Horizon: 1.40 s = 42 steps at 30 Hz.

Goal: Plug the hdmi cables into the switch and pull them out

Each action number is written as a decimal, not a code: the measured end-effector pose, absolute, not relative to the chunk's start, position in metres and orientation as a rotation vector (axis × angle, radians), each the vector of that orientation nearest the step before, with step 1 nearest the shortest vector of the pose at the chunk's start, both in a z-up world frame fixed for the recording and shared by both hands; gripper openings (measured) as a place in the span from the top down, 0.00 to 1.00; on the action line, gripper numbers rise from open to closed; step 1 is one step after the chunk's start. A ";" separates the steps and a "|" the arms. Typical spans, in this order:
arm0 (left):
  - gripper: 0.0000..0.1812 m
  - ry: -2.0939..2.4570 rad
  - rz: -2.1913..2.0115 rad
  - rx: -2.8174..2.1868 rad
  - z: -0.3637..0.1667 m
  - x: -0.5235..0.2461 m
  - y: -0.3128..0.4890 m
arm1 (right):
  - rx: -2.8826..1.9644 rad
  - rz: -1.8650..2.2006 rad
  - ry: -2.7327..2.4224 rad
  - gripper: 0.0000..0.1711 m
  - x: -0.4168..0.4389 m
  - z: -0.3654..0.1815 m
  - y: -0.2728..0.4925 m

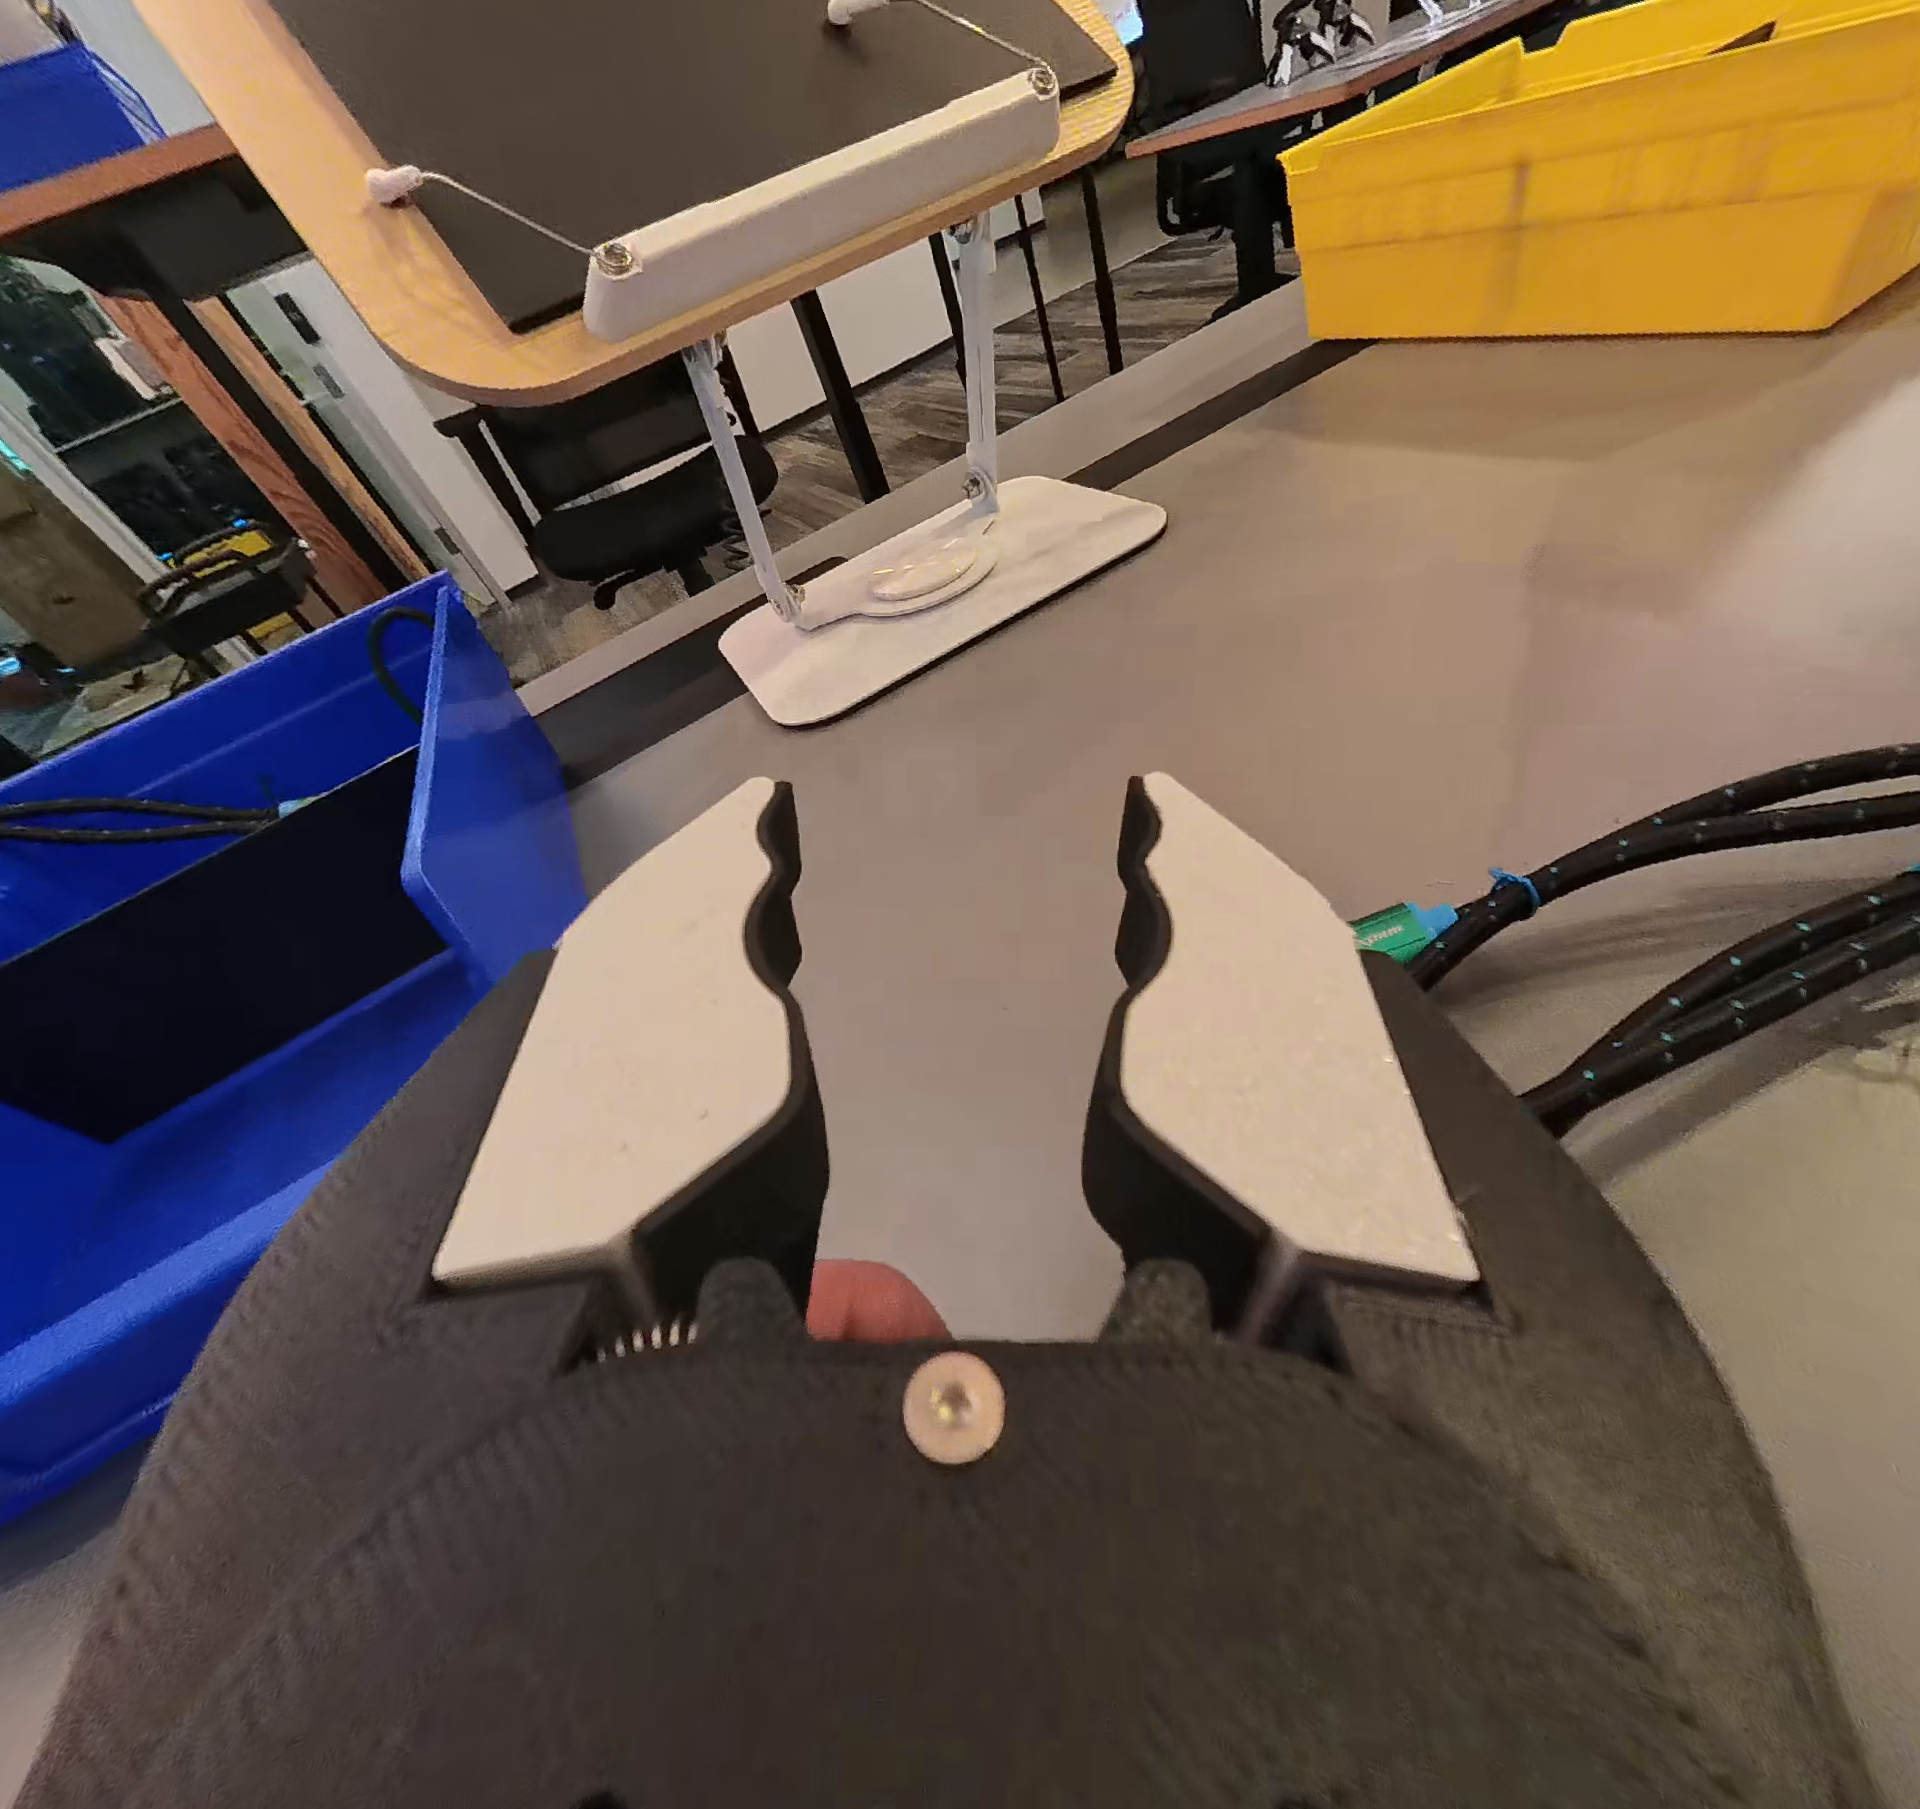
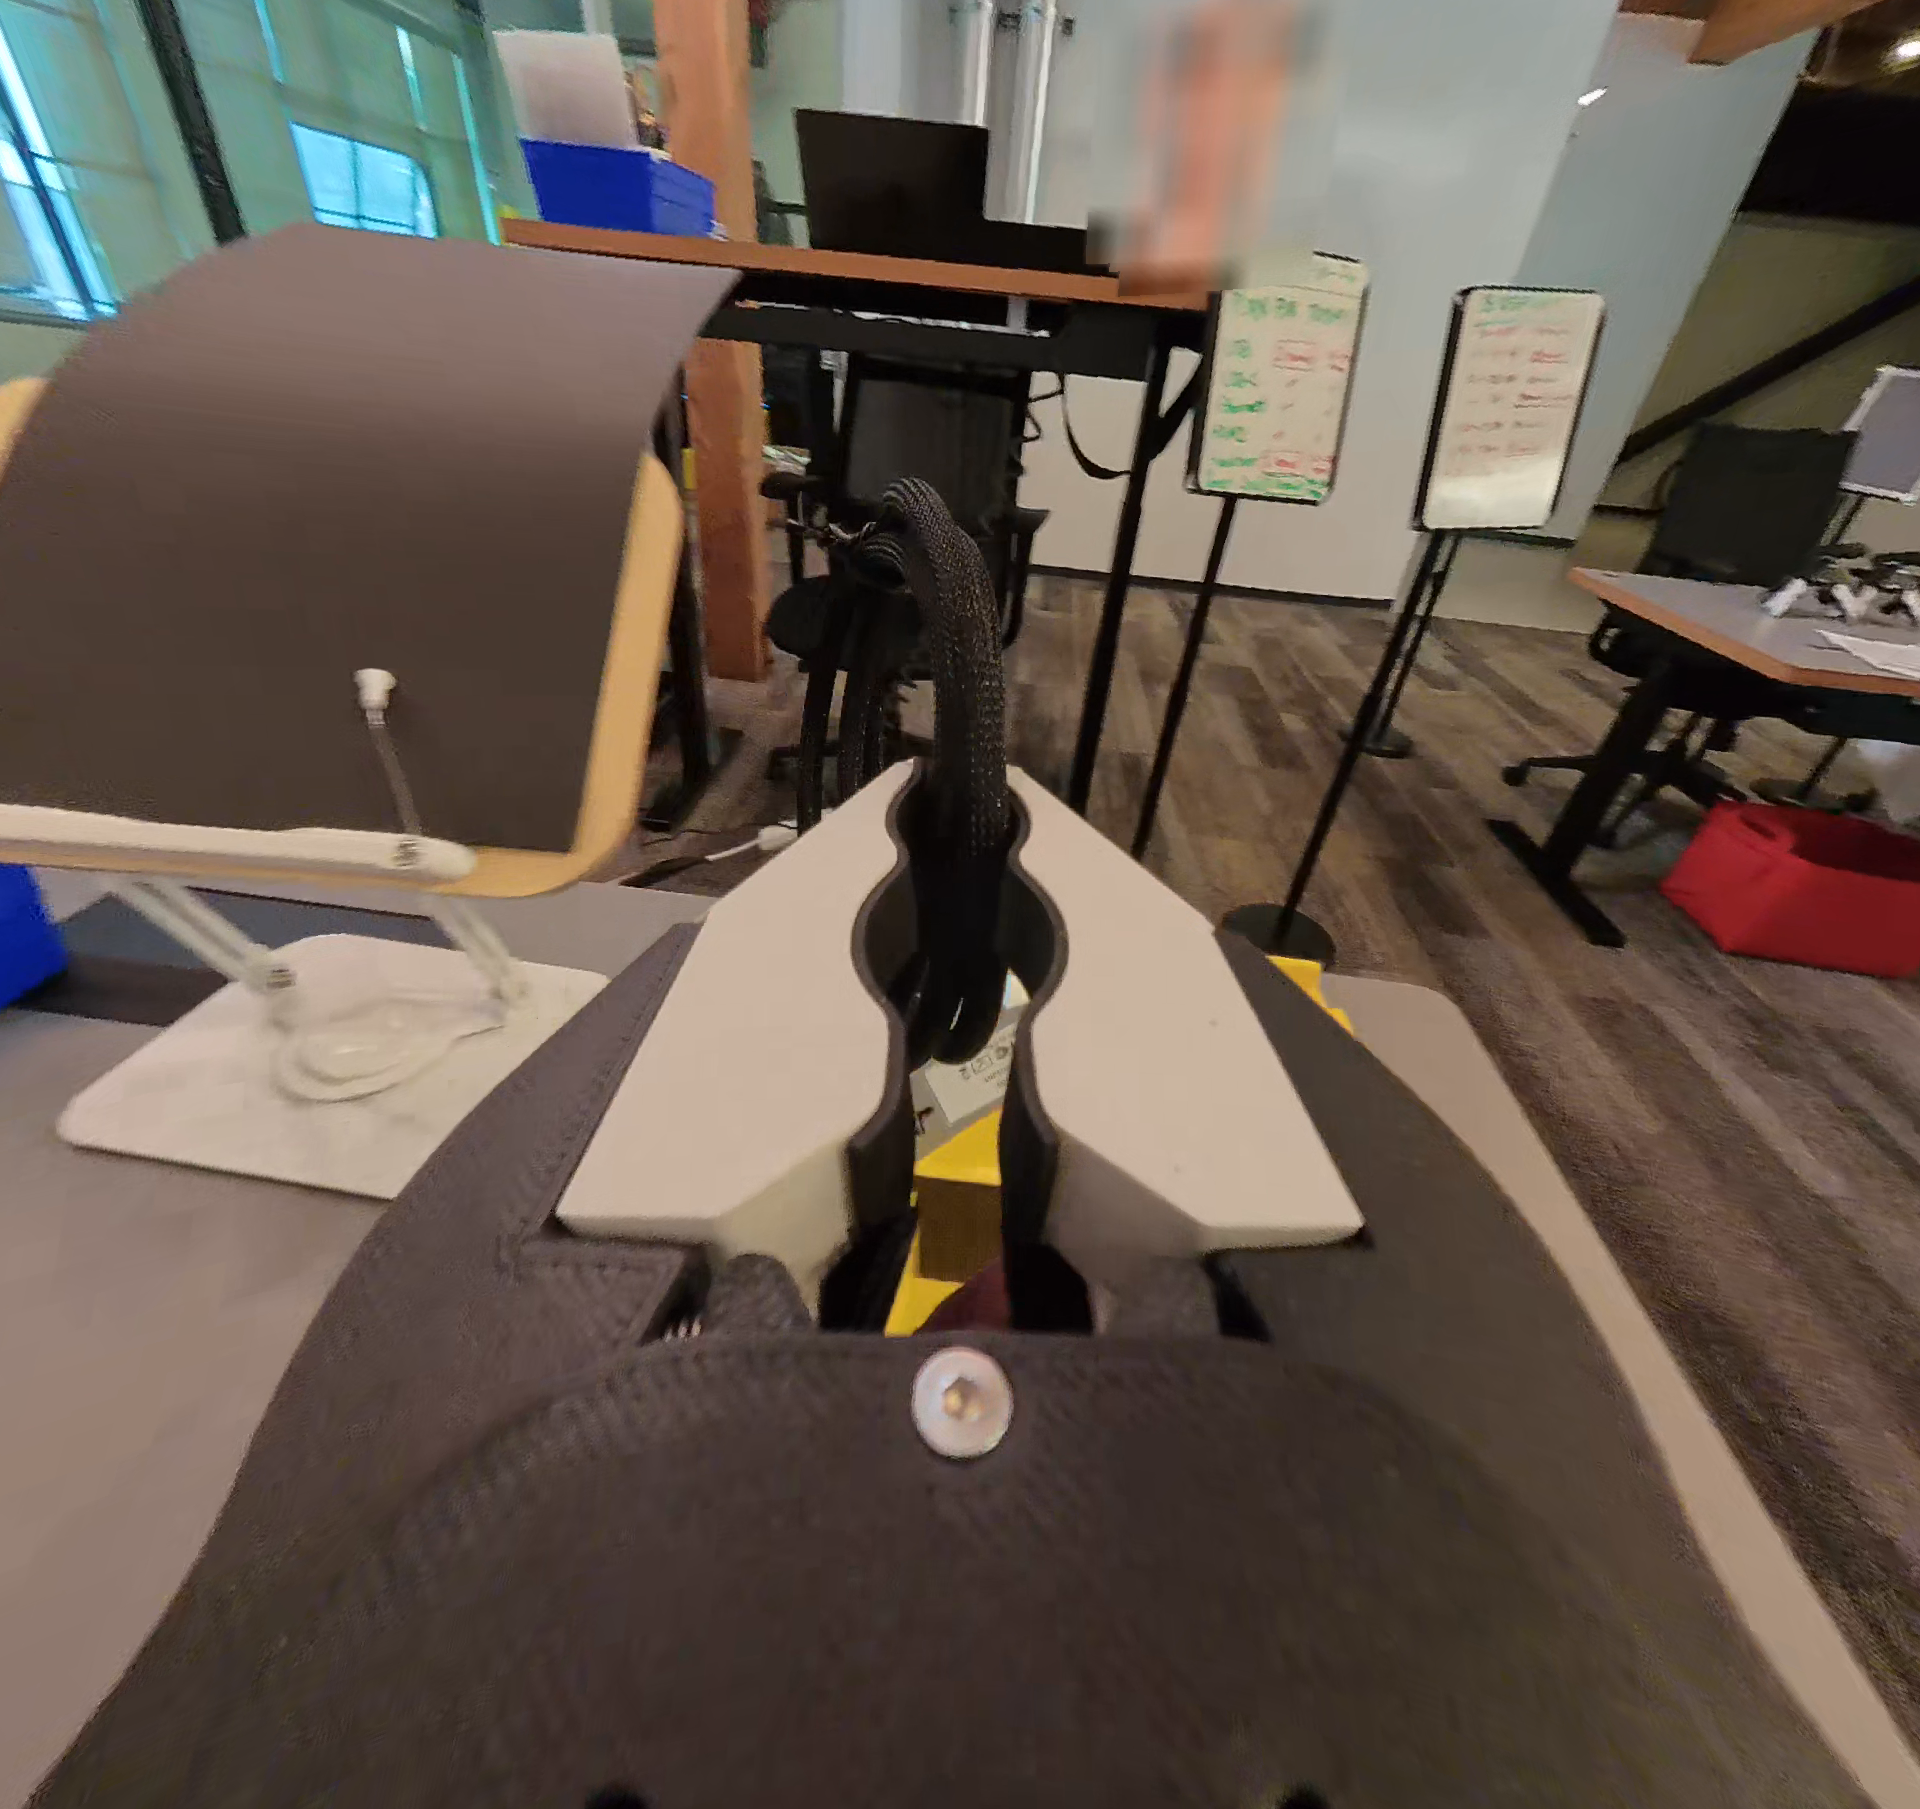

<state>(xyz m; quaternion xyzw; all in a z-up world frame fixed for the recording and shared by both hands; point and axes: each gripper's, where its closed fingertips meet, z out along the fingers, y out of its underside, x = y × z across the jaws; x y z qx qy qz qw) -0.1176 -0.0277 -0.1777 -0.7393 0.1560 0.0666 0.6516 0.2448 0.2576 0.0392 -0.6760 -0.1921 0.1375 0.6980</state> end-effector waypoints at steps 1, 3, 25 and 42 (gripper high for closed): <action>0.68 0.350 0.151 -1.678 -0.177 -0.118 -0.028 | -1.520 0.291 -0.418 0.97 0.253 0.037 0.268; 0.68 0.353 0.151 -1.678 -0.178 -0.118 -0.027 | -1.548 0.277 -0.385 0.97 0.267 0.031 0.286; 0.69 0.445 0.215 -1.679 -0.184 -0.107 -0.026 | -1.971 0.138 -0.240 0.96 0.296 -0.116 0.426; 0.69 0.455 0.230 -1.682 -0.185 -0.106 -0.026 | -2.126 -0.195 -0.652 0.59 0.315 -0.139 0.406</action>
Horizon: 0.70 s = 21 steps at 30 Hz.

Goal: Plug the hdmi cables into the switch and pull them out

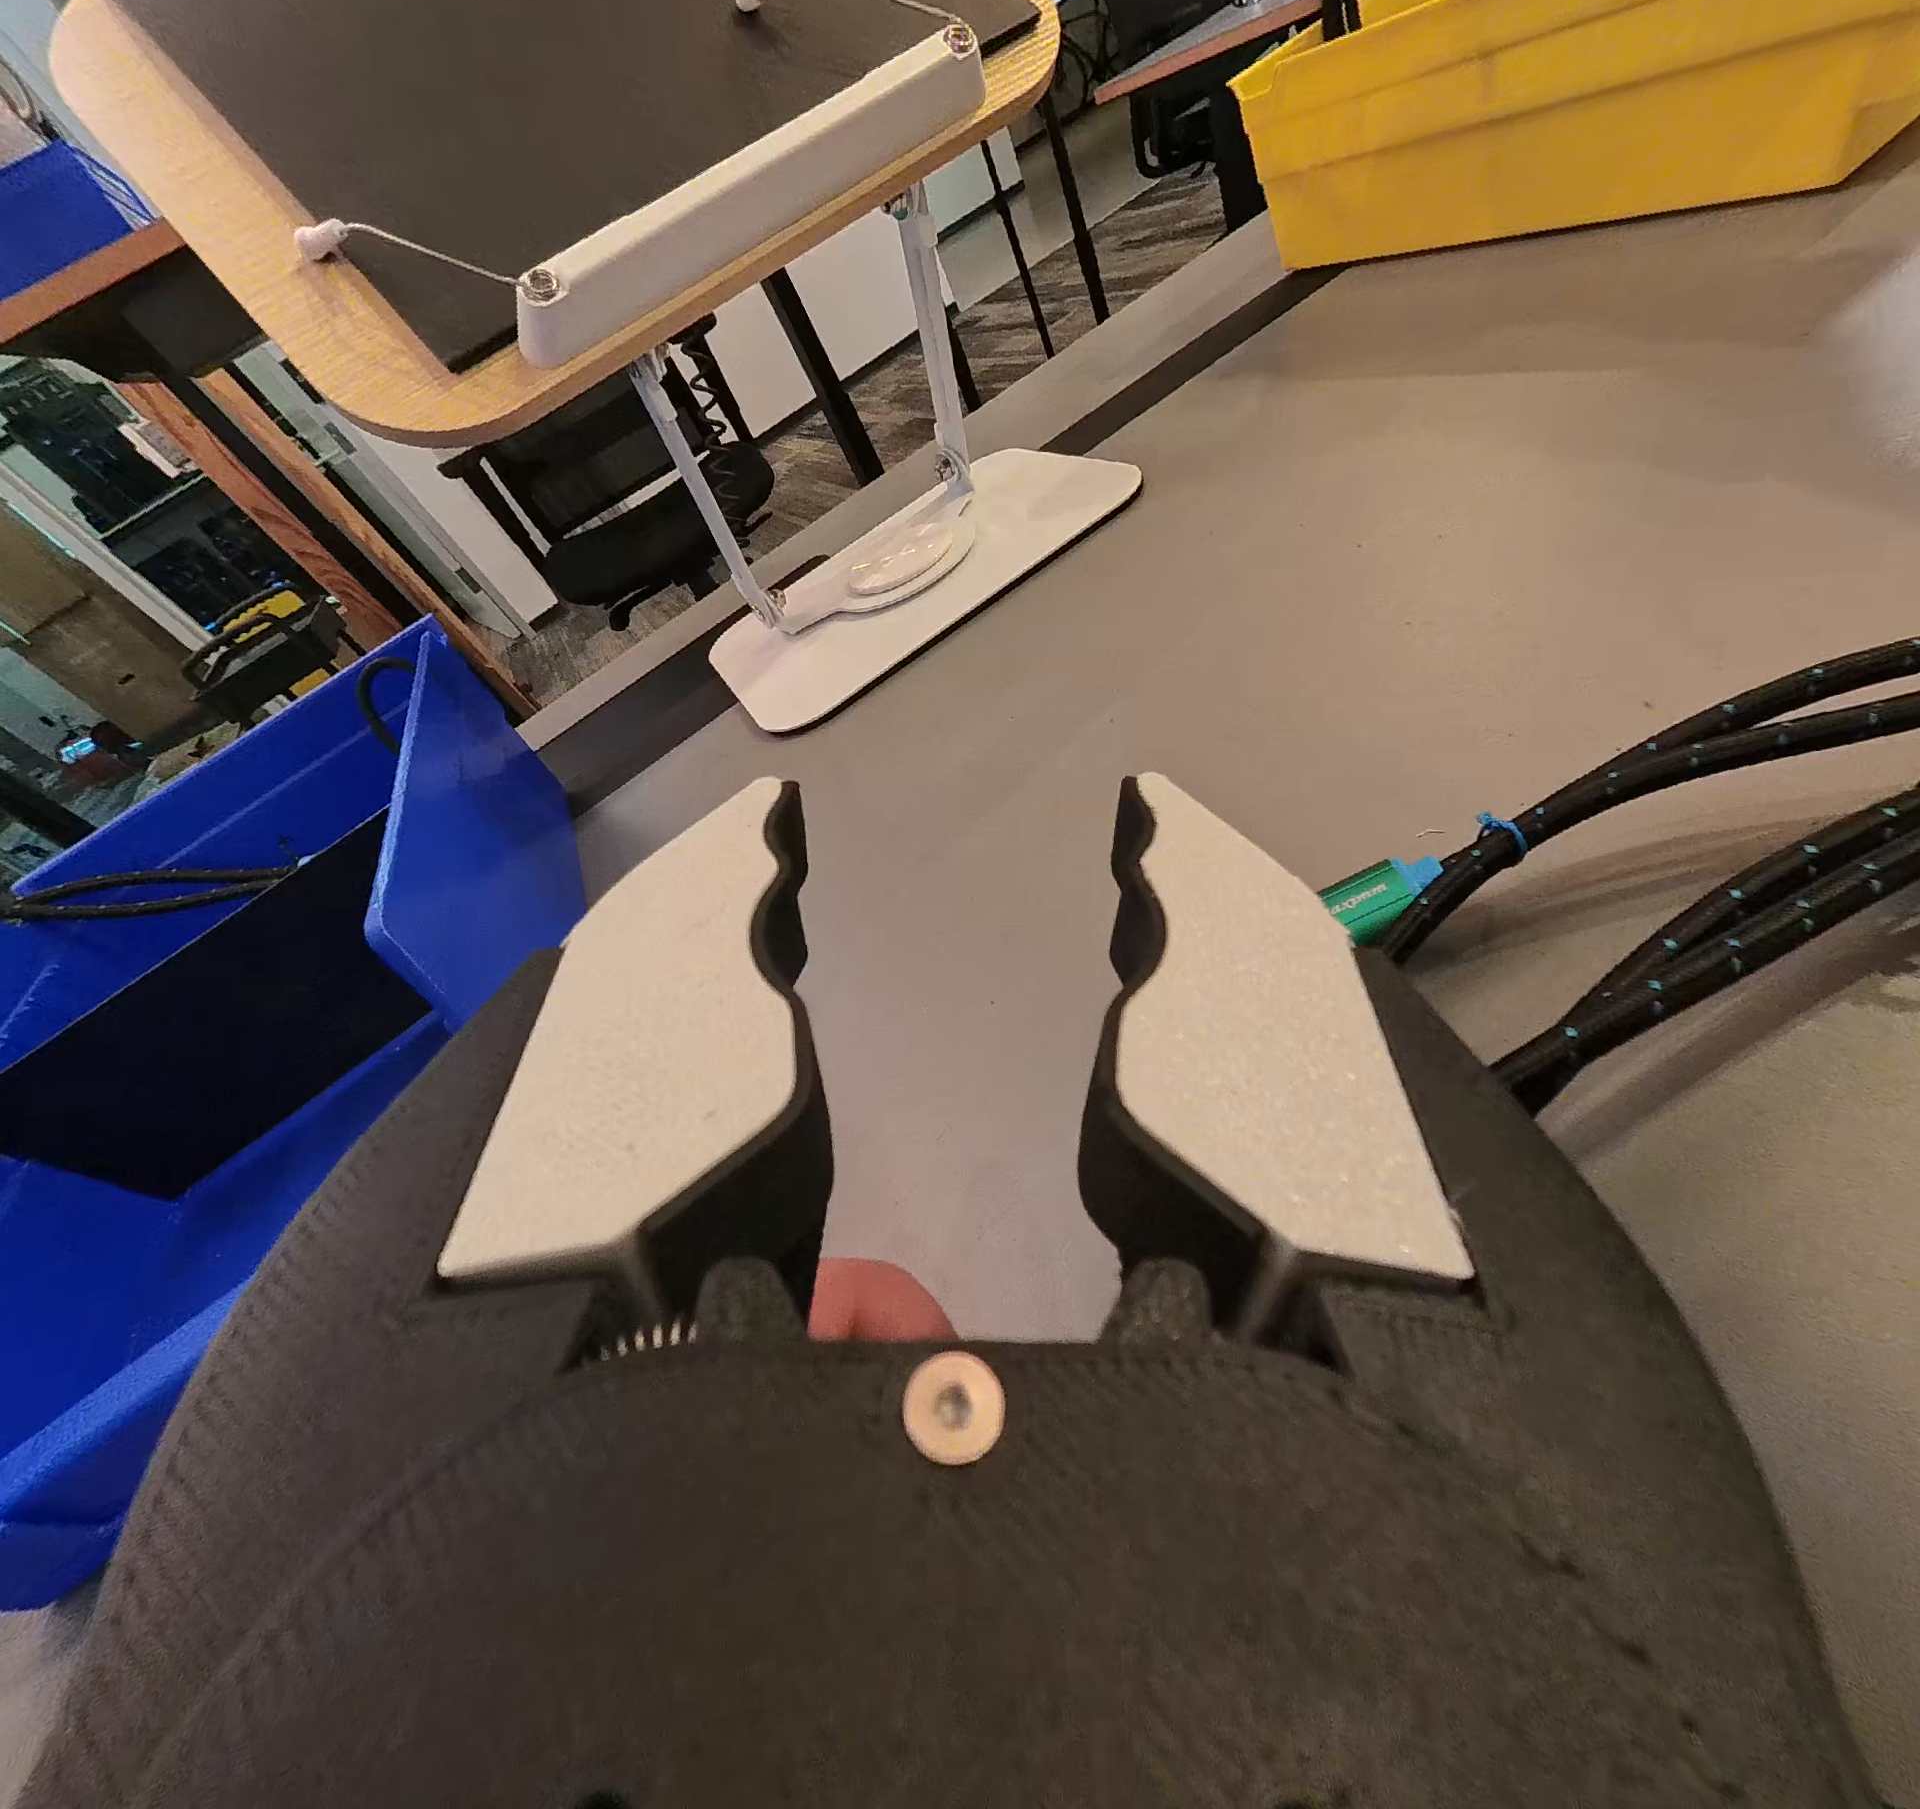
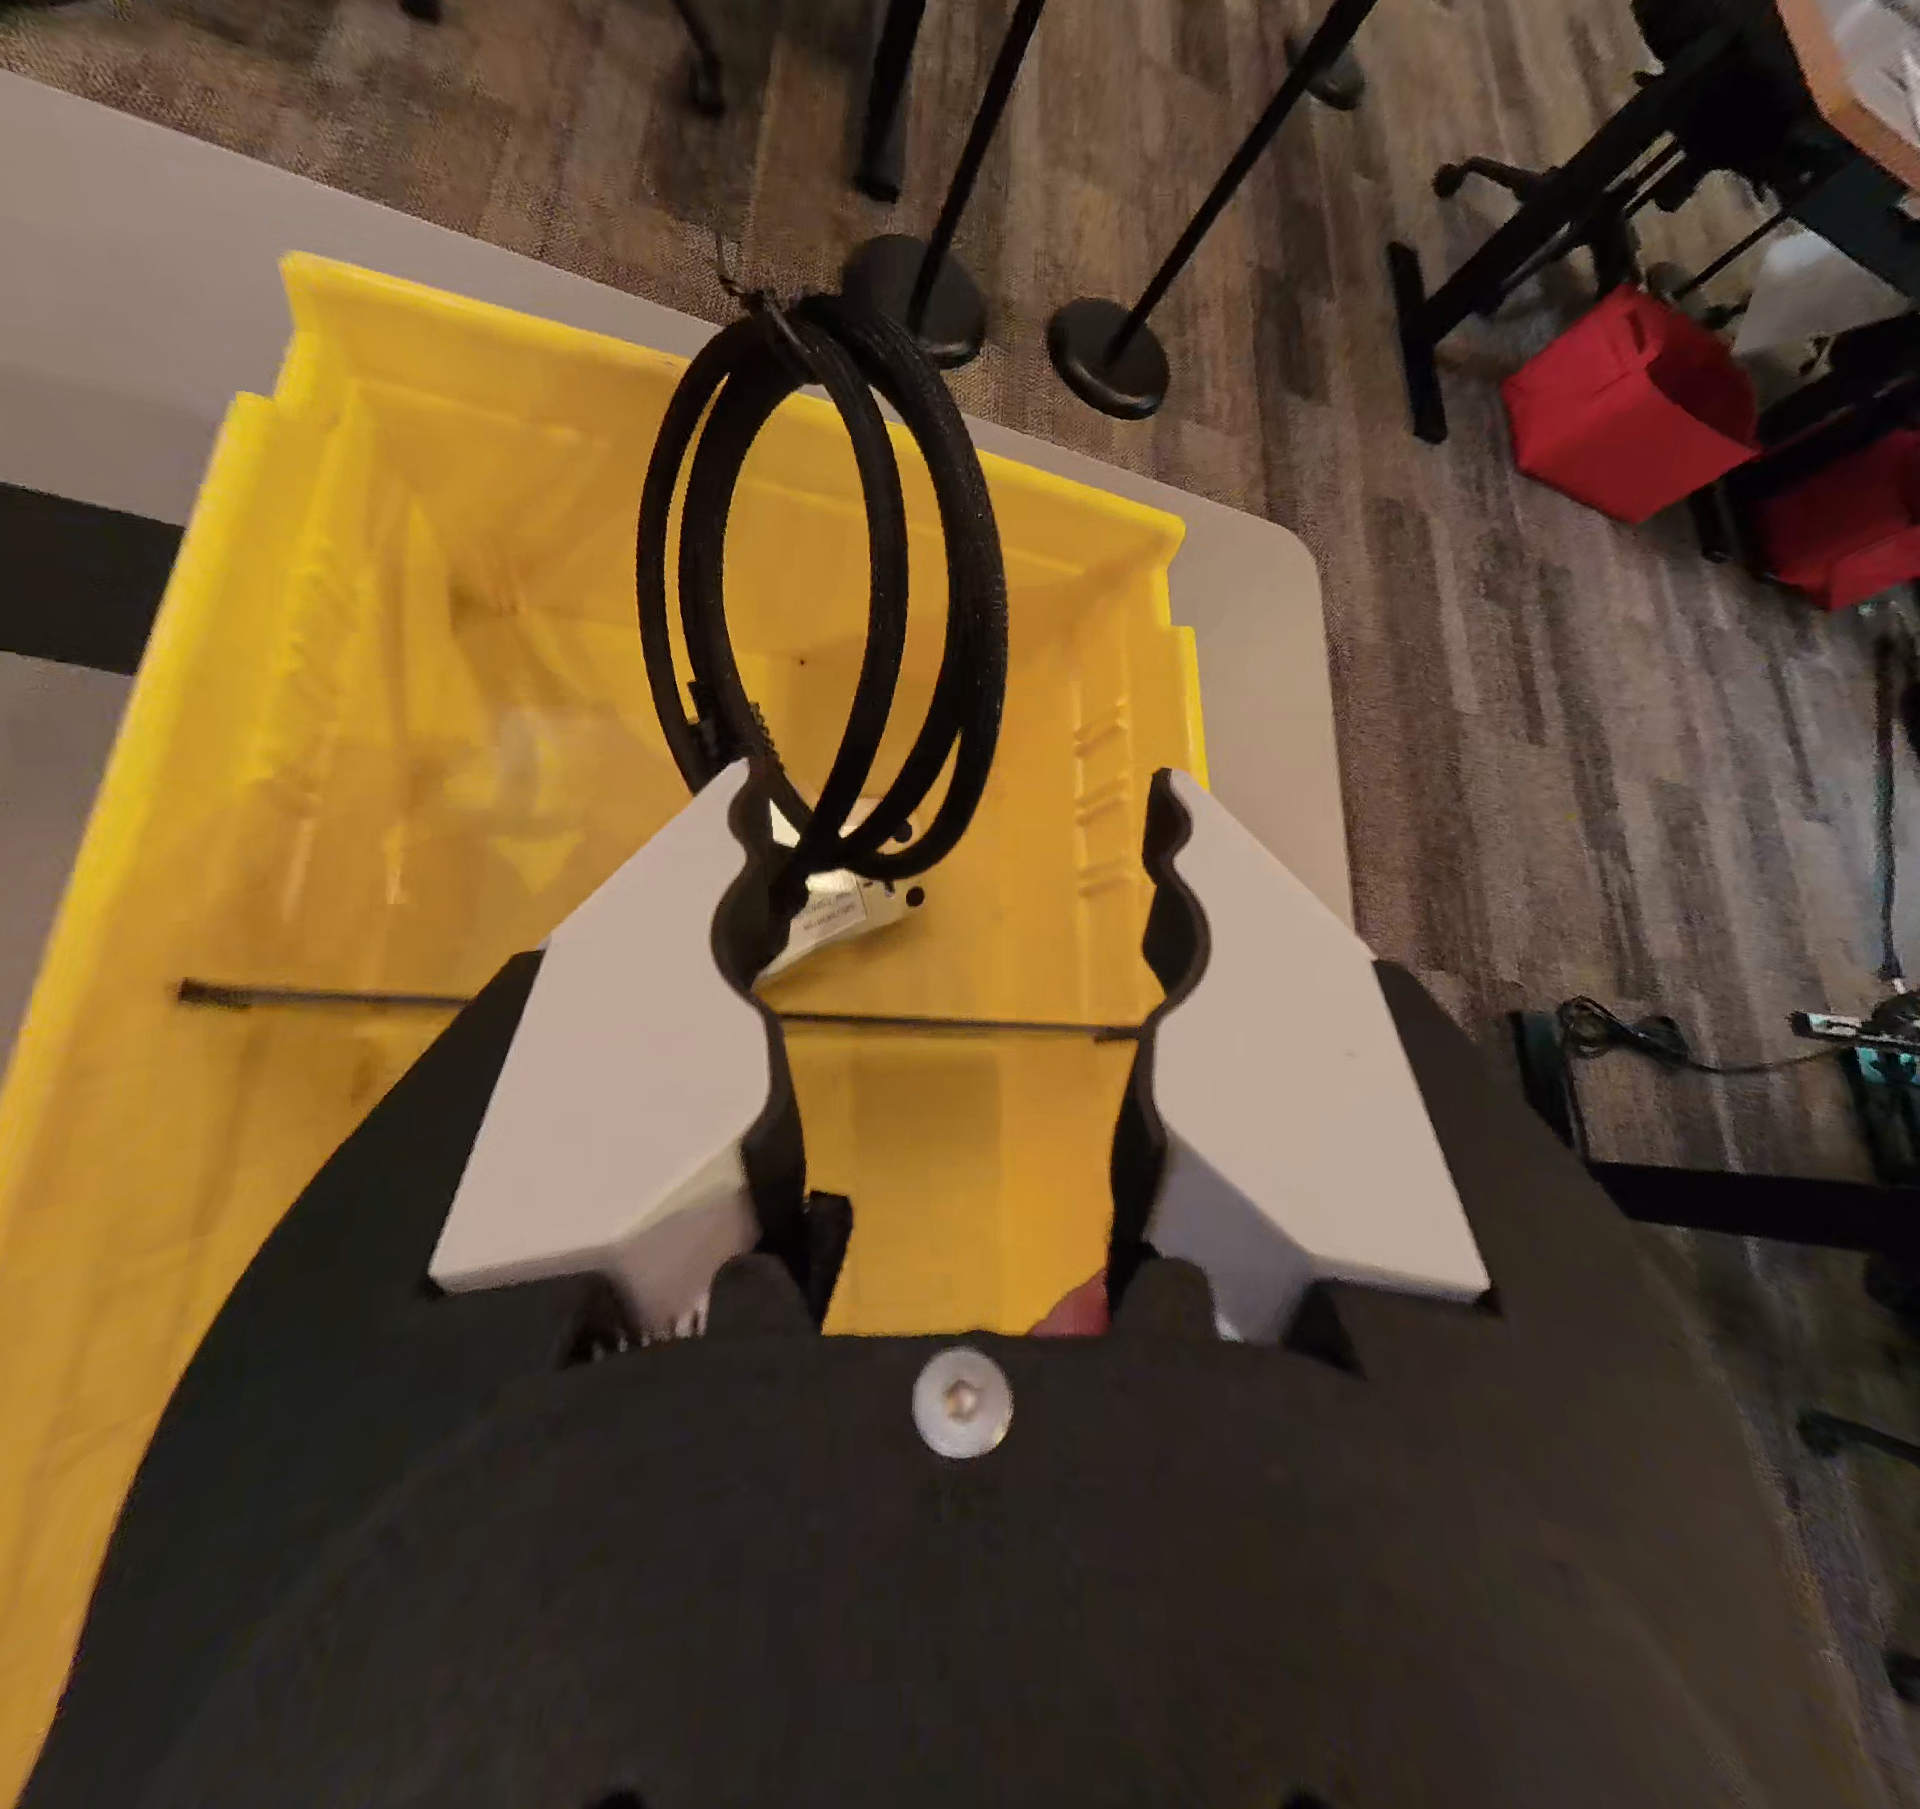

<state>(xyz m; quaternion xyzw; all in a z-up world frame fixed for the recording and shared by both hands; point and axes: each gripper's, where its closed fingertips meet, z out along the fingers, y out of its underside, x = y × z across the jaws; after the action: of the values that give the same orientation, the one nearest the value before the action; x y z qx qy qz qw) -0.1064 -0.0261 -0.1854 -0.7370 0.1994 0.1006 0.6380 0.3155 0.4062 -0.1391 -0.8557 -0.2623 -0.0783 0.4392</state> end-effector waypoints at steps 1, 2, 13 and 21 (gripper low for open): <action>0.69 0.453 0.230 -1.683 -0.185 -0.107 -0.026 | -2.112 -0.198 -0.655 0.59 0.317 -0.131 0.400; 0.69 0.452 0.230 -1.682 -0.185 -0.107 -0.026 | -2.080 -0.186 -0.654 0.59 0.315 -0.120 0.392; 0.69 0.403 0.215 -1.672 -0.181 -0.113 -0.026 | -1.689 0.405 -1.506 0.79 0.104 -0.098 0.089; 0.69 0.315 0.174 -1.661 -0.175 -0.124 -0.026 | -1.750 0.636 -1.739 0.80 0.043 -0.178 -0.025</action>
<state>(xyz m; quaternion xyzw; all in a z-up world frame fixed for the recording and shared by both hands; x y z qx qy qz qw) -0.1236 -0.0261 -0.1753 -0.7342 0.1392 0.0770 0.6600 0.0427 -0.0253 -0.1776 -0.6569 -0.6527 0.2385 0.2924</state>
